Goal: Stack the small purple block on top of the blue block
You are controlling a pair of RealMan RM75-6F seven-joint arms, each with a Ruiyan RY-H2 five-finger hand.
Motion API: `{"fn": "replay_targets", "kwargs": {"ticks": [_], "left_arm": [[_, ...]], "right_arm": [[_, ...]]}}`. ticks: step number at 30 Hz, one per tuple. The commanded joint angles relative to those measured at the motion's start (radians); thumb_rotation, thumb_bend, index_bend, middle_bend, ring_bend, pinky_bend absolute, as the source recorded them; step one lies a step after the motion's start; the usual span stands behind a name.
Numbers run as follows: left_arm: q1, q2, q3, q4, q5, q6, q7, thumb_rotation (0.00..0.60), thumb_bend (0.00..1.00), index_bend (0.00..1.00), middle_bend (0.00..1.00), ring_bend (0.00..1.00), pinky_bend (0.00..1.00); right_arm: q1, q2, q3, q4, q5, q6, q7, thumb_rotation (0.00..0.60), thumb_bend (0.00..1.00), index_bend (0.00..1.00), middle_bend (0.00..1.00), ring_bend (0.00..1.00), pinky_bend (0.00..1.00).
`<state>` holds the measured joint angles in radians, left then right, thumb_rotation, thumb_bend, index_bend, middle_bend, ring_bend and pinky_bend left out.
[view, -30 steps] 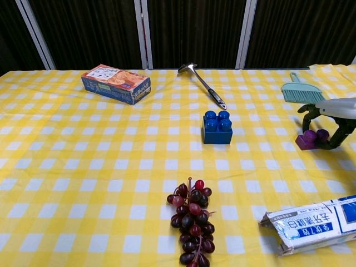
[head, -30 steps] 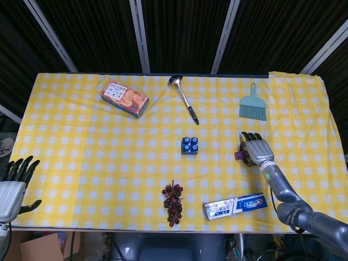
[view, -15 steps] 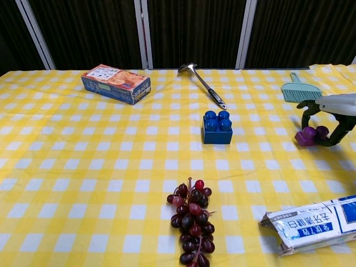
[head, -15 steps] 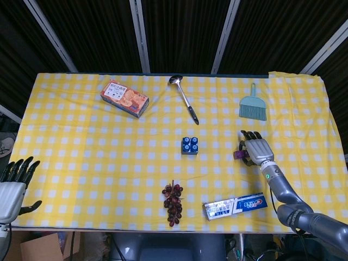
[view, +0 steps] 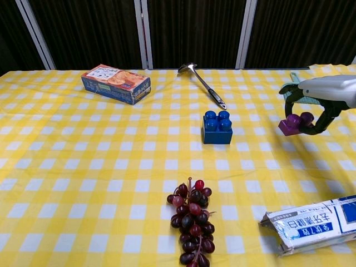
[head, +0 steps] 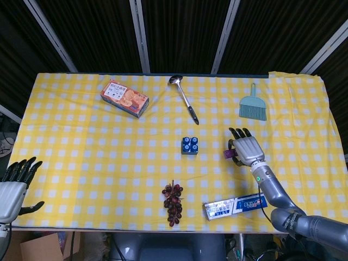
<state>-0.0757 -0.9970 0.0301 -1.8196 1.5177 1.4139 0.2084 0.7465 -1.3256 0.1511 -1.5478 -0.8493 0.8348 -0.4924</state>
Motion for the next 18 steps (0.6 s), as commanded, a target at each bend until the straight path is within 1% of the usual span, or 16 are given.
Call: {"fn": "replay_targets", "kwargs": {"ticks": [1, 4, 9, 13, 18], "left_arm": [[-0.007, 0.006, 0.001, 0.012, 0.001, -0.012, -0.023, 0.6, 0.0, 0.04, 0.0, 0.0, 0.04], [-0.012, 0.009, 0.001, 0.023, 0.001, -0.022, -0.049, 0.6, 0.0, 0.04, 0.0, 0.0, 0.04], [-0.019, 0.011, -0.002, 0.039, 0.002, -0.028, -0.08, 0.6, 0.0, 0.04, 0.0, 0.0, 0.04], [-0.019, 0.014, -0.002, 0.043, 0.01, -0.021, -0.099, 0.6, 0.0, 0.04, 0.0, 0.0, 0.04], [-0.017, 0.018, -0.002, 0.045, 0.015, -0.013, -0.109, 0.6, 0.0, 0.04, 0.0, 0.0, 0.04]], "right_arm": [[0.07, 0.006, 0.013, -0.113, 0.141, 0.072, -0.149, 0.6, 0.44, 0.56, 0.0, 0.01, 0.0], [0.122, -0.015, 0.022, -0.168, 0.242, 0.124, -0.244, 0.6, 0.44, 0.56, 0.0, 0.01, 0.0], [0.202, -0.066, 0.045, -0.212, 0.377, 0.188, -0.347, 0.6, 0.44, 0.56, 0.0, 0.01, 0.0], [0.261, -0.113, 0.066, -0.212, 0.459, 0.214, -0.397, 0.6, 0.44, 0.56, 0.0, 0.01, 0.0], [0.32, -0.166, 0.085, -0.193, 0.518, 0.226, -0.434, 0.6, 0.44, 0.56, 0.0, 0.01, 0.0]]}}
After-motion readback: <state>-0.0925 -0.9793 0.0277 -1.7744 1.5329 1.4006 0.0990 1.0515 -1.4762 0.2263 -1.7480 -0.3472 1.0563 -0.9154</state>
